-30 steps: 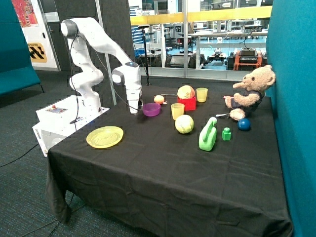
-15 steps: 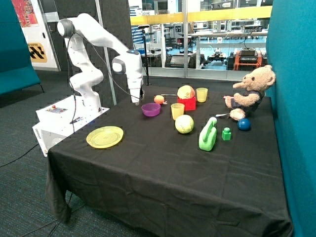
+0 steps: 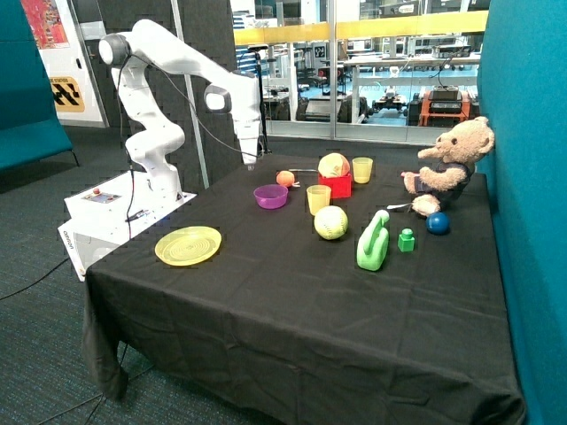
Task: Roll the dices in the bowl
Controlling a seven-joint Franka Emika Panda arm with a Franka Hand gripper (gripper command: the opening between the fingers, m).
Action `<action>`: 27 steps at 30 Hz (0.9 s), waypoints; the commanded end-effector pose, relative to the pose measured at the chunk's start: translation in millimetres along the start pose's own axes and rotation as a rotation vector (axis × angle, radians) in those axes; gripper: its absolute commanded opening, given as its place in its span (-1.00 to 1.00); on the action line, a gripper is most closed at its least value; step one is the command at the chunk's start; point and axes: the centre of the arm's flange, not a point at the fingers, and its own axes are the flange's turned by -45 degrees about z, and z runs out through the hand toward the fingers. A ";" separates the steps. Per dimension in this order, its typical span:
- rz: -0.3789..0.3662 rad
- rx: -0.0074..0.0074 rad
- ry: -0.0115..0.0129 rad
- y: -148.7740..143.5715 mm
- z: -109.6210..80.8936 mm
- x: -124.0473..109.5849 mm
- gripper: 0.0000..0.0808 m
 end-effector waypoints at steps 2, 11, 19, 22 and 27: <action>0.038 0.0056 0.0033 -28.7 -37.0 23.1 -1.00; 0.179 0.0058 0.0029 -31.1 -56.9 36.0 -1.00; 0.282 0.0060 0.0026 -14.3 -50.3 45.2 -1.00; 0.284 0.0060 0.0026 -11.0 -47.8 48.9 -1.00; 0.303 0.0060 0.0025 -1.6 -43.0 62.3 -1.00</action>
